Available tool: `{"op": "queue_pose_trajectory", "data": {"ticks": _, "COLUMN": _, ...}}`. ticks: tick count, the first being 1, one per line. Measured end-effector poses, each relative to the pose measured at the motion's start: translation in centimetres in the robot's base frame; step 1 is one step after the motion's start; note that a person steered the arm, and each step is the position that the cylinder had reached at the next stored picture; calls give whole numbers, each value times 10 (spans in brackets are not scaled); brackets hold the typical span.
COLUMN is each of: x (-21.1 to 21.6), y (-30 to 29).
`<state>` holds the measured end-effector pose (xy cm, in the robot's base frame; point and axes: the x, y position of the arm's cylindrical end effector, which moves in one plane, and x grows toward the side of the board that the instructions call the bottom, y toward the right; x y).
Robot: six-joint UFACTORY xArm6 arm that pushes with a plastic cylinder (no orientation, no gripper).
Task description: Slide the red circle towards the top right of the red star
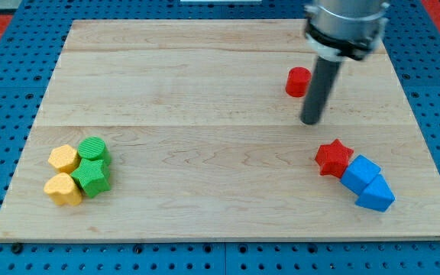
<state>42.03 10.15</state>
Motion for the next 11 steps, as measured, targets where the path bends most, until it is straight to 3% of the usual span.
{"op": "queue_pose_trajectory", "data": {"ticks": 1, "x": -49, "y": -60}}
{"op": "queue_pose_trajectory", "data": {"ticks": 2, "x": -79, "y": -15}}
{"op": "queue_pose_trajectory", "data": {"ticks": 3, "x": -66, "y": 53}}
{"op": "queue_pose_trajectory", "data": {"ticks": 5, "x": -81, "y": 72}}
{"op": "queue_pose_trajectory", "data": {"ticks": 6, "x": -6, "y": 73}}
{"op": "queue_pose_trajectory", "data": {"ticks": 7, "x": -2, "y": 73}}
{"op": "queue_pose_trajectory", "data": {"ticks": 8, "x": -42, "y": 80}}
{"op": "queue_pose_trajectory", "data": {"ticks": 10, "x": 34, "y": 95}}
{"op": "queue_pose_trajectory", "data": {"ticks": 11, "x": 42, "y": 73}}
